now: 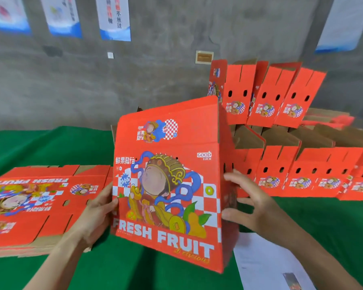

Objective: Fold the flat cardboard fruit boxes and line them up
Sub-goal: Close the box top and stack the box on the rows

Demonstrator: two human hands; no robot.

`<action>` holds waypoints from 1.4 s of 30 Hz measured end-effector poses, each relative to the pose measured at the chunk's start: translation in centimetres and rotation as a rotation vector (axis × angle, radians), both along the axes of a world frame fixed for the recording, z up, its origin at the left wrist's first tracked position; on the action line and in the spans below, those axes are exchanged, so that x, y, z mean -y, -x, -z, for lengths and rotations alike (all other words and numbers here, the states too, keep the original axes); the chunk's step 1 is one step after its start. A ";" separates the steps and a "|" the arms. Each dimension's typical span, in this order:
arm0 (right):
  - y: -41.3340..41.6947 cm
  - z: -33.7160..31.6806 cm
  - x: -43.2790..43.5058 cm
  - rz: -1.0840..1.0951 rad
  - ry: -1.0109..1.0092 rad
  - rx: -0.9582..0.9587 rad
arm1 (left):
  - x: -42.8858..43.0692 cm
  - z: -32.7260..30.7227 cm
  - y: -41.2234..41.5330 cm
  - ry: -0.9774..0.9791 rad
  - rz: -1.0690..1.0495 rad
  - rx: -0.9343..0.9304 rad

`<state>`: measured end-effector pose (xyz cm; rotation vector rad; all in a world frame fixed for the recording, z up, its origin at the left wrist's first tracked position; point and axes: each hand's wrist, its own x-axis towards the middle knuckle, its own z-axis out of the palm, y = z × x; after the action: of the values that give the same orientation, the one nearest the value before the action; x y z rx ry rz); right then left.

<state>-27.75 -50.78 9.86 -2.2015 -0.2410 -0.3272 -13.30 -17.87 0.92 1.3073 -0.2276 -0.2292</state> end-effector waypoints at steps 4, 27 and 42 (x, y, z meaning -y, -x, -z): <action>0.2 -0.3 -0.5 0.023 0.110 0.040 | 0.3 0.0 -0.1 0.053 -0.001 0.009; -17.6 -8.4 -1.6 0.304 0.397 0.397 | 14.8 -14.0 -7.7 -0.196 0.054 0.417; -38.9 -10.2 2.8 0.387 0.253 0.415 | 19.0 -10.1 -25.0 -1.009 0.049 0.579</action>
<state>11.20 -53.60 20.06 -2.4054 -0.0787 -1.0214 11.72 -36.84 11.05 2.3623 -0.6931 0.0222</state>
